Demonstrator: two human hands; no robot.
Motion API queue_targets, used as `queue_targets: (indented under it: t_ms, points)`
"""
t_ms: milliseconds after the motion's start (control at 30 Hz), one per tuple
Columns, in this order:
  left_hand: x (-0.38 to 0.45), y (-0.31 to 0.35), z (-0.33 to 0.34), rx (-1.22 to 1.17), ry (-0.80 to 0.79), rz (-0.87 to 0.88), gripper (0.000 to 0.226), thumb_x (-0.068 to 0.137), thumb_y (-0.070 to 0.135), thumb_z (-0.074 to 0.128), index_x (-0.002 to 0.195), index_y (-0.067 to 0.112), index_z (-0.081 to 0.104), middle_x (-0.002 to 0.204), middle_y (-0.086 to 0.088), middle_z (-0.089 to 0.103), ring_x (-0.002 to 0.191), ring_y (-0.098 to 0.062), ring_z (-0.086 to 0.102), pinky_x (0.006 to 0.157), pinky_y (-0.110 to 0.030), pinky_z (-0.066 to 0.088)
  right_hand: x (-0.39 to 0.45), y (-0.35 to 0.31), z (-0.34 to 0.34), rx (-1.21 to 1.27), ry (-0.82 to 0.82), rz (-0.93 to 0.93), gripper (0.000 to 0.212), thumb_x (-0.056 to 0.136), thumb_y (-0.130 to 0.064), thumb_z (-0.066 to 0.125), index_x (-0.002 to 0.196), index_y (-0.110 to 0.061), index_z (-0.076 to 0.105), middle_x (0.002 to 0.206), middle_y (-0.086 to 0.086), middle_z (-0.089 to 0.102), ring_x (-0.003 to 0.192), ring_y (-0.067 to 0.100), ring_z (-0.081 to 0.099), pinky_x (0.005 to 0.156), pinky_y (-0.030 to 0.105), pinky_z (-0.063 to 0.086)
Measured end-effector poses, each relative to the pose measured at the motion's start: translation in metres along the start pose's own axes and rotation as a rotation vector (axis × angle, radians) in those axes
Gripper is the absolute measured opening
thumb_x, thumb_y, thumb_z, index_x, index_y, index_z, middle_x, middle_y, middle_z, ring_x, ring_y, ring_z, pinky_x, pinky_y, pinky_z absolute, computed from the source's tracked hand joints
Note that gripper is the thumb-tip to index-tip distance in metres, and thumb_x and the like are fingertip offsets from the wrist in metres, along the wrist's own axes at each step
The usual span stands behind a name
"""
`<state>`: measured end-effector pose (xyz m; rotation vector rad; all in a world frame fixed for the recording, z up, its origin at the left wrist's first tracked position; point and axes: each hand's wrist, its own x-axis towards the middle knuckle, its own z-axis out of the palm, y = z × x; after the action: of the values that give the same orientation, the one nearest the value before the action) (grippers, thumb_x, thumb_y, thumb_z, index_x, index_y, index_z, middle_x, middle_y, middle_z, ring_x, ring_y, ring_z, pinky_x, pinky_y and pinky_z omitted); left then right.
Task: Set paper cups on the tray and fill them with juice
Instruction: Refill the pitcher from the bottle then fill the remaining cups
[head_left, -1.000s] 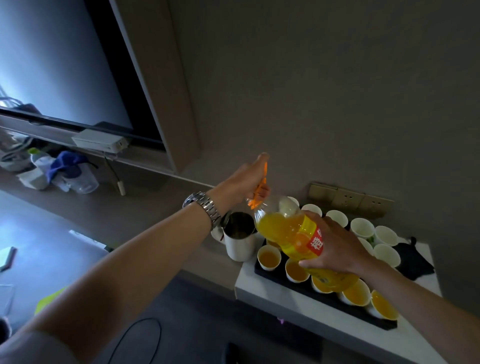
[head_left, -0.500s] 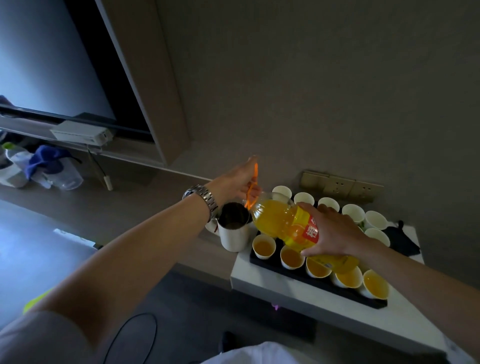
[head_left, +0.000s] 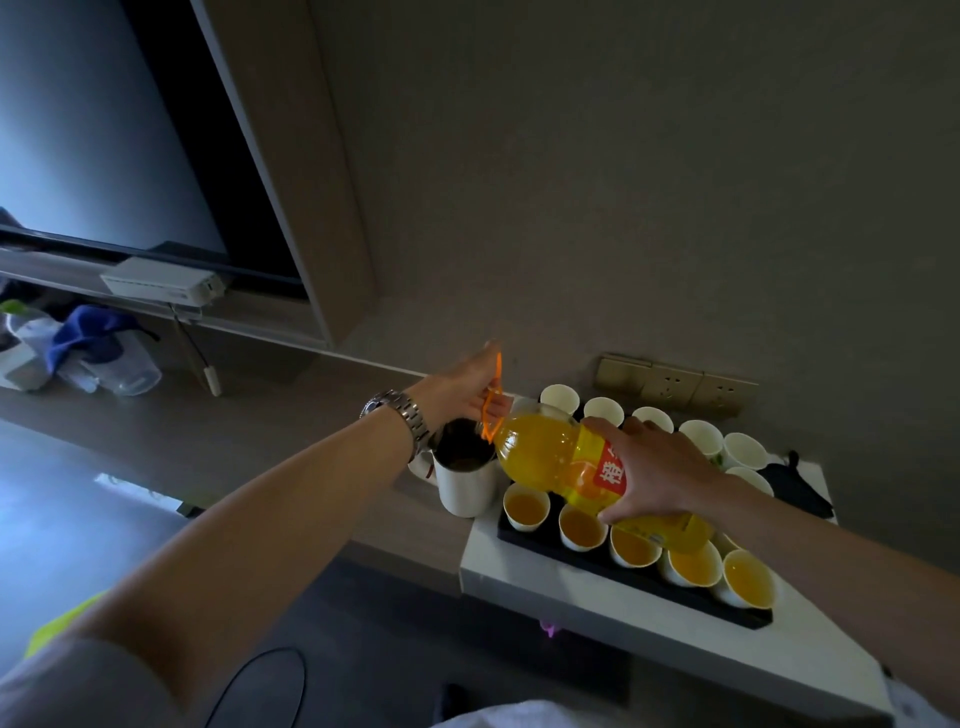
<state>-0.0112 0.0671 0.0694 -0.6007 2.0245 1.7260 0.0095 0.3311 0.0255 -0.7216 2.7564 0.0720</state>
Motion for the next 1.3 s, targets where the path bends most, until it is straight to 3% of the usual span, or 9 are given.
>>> queue_targets:
  t_ms: [167,333,467,633,867,1300]
  points:
    - [0.011,-0.008,-0.006,0.025,0.000,-0.006,0.069,0.106,0.060,0.027,0.120,-0.001,0.057,0.106,-0.022,0.068,0.091,-0.030,0.069,0.083,-0.038,0.060,0.002,-0.001,-0.004,-0.054,-0.004,-0.009,0.133,0.047,-0.090,0.068,0.152,-0.046,0.000,0.140,0.004,0.049,0.121,0.026,0.056,0.089,0.038,0.053]
    - [0.019,-0.011,-0.009,0.026,-0.008,-0.021,0.068,0.105,0.060,0.028,0.118,0.001,0.057,0.108,-0.022,0.068,0.096,-0.032,0.069,0.092,-0.041,0.058,0.004,-0.001,-0.008,-0.076,-0.026,-0.012,0.133,0.049,-0.089,0.070,0.152,-0.045,0.000,0.146,0.004,0.044,0.126,0.026,0.053,0.093,0.039,0.051]
    - [0.019,-0.011,-0.009,0.036,-0.026,-0.034,0.068,0.105,0.062,0.026,0.116,0.002,0.056,0.110,-0.022,0.068,0.096,-0.030,0.069,0.079,-0.036,0.058,0.004,-0.001,-0.011,-0.091,-0.037,-0.015,0.133,0.050,-0.088,0.071,0.153,-0.044,0.000,0.149,0.004,0.042,0.129,0.027,0.051,0.096,0.041,0.050]
    - [0.022,-0.012,-0.010,0.049,-0.034,-0.025,0.071,0.105,0.062,0.025,0.120,0.000,0.056,0.111,-0.022,0.068,0.096,-0.030,0.069,0.078,-0.035,0.058,0.004,-0.001,-0.013,-0.091,-0.045,-0.016,0.132,0.051,-0.087,0.072,0.153,-0.044,0.000,0.150,0.004,0.040,0.131,0.027,0.049,0.098,0.041,0.050]
    - [0.025,-0.012,-0.010,0.046,-0.021,-0.034,0.068,0.105,0.062,0.026,0.106,0.003,0.058,0.097,-0.018,0.070,0.087,-0.029,0.070,0.072,-0.034,0.058,0.004,-0.002,-0.014,-0.093,-0.046,-0.007,0.133,0.048,-0.090,0.070,0.152,-0.046,0.000,0.150,0.004,0.041,0.132,0.028,0.048,0.100,0.044,0.048]
    - [0.025,-0.015,-0.010,0.028,-0.030,-0.040,0.069,0.106,0.060,0.025,0.109,0.000,0.059,0.107,-0.021,0.069,0.097,-0.031,0.069,0.081,-0.036,0.058,0.004,-0.006,-0.020,-0.118,-0.062,-0.009,0.132,0.050,-0.089,0.070,0.153,-0.044,0.000,0.150,0.005,0.040,0.134,0.028,0.046,0.102,0.045,0.049]
